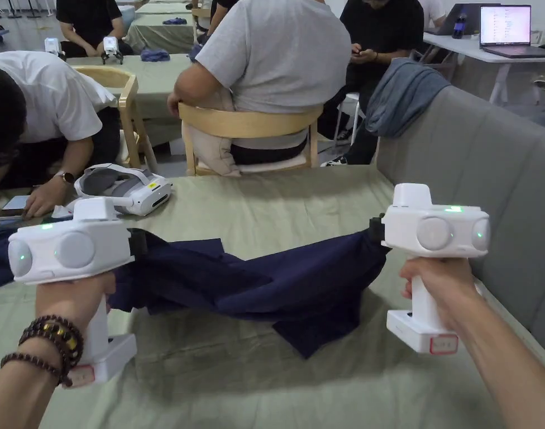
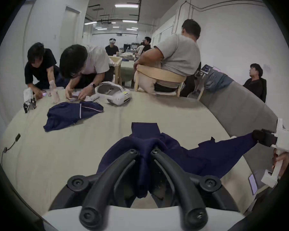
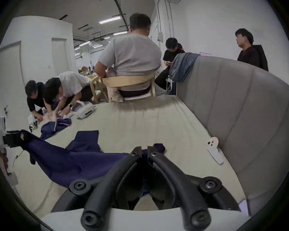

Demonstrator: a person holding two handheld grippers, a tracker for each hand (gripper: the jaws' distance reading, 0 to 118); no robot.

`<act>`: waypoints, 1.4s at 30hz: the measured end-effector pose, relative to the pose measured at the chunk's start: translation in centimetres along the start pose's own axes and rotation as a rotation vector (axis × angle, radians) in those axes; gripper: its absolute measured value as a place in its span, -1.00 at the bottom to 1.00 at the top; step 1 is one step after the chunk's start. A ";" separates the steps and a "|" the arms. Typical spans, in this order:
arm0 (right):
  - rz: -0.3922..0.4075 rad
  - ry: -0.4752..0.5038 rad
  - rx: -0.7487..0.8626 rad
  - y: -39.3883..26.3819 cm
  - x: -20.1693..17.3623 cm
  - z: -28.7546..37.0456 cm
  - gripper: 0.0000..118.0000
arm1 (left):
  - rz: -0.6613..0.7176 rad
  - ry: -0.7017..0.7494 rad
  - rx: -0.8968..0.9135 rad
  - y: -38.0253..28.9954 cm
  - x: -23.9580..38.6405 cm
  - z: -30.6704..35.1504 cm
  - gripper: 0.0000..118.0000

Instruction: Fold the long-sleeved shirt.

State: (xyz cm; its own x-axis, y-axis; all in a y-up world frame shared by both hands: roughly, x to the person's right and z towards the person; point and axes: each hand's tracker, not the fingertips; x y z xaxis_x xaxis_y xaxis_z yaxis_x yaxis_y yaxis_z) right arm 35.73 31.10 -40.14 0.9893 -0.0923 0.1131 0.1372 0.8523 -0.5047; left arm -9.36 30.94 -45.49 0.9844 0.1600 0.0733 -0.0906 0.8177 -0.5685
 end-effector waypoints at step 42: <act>0.009 0.014 -0.351 -21.9 2.6 12.1 -0.99 | 0.027 0.185 -0.326 -25.6 -6.7 2.5 0.46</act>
State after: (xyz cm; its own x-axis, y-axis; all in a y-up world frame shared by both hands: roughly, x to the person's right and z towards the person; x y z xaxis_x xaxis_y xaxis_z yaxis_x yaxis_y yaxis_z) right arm 34.67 18.40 -18.42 0.9908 -0.0945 0.0971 0.1350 0.6245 -0.7693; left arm -14.00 10.29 -29.33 0.9956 0.0521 -0.0780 -0.0937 0.5909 -0.8013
